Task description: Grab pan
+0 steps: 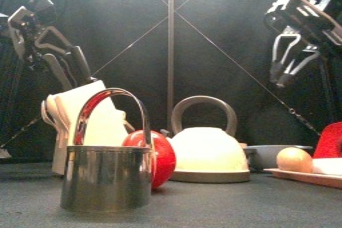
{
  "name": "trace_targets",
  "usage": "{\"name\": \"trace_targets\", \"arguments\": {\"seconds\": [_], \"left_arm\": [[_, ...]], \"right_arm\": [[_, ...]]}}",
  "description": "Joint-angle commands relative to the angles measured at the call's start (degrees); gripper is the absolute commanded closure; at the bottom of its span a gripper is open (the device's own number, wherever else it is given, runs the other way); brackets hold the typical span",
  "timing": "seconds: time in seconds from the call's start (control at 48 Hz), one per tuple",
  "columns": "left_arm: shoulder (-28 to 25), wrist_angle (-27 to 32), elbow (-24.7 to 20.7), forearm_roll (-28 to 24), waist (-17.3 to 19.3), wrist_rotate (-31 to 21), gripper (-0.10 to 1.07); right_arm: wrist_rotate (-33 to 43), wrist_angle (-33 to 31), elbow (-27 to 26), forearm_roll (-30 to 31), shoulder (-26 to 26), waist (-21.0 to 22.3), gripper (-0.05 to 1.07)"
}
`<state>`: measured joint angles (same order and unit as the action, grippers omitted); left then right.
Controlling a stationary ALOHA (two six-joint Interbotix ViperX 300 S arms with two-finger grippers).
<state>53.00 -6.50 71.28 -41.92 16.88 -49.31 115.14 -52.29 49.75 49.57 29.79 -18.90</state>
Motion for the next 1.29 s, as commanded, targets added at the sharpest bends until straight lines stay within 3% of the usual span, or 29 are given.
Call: {"name": "trace_targets", "arguments": {"seconds": [0.0,0.104,0.25,0.458,0.604,0.812,0.979,1.125,1.271], "left_arm": [[-0.1,1.8,-4.5,2.5,-0.2,0.2,0.11],[-0.1,8.3,-8.6,5.2,-0.3,0.4,0.11],[-1.7,20.8,-14.6,4.5,0.1,0.4,0.11],[-10.9,34.5,-23.6,1.6,3.0,0.4,0.11],[-16.7,38.1,-28.9,0.3,9.1,0.3,0.11],[-20.6,40.0,-32.7,3.7,16.7,0.5,0.12],[-27.4,39.8,-35.3,3.3,18.0,2.7,0.12],[-32.9,41.3,-38.4,4.0,18.2,10.1,0.12],[-35.6,43.4,-40.3,9.3,18.3,17.1,0.12]], "right_arm": [[-1.4,0.3,0.8,7.3,1.7,4.0,0.38],[-2.5,2.1,2.2,14.9,2.2,9.0,0.38],[-1.8,7.6,3.7,25.6,1.8,14.0,0.38],[-1.9,19.1,2.8,36.0,-1.2,20.6,0.38],[-2.0,22.1,1.6,38.3,-4.5,24.3,0.38],[-3.0,22.7,0.6,39.0,-8.3,26.4,0.38],[-2.8,24.1,0.4,40.9,-8.4,26.9,0.38],[-2.8,25.1,0.5,41.2,-8.4,26.9,0.38],[-2.8,25.5,1.3,41.2,-8.5,27.0,0.38]]}}
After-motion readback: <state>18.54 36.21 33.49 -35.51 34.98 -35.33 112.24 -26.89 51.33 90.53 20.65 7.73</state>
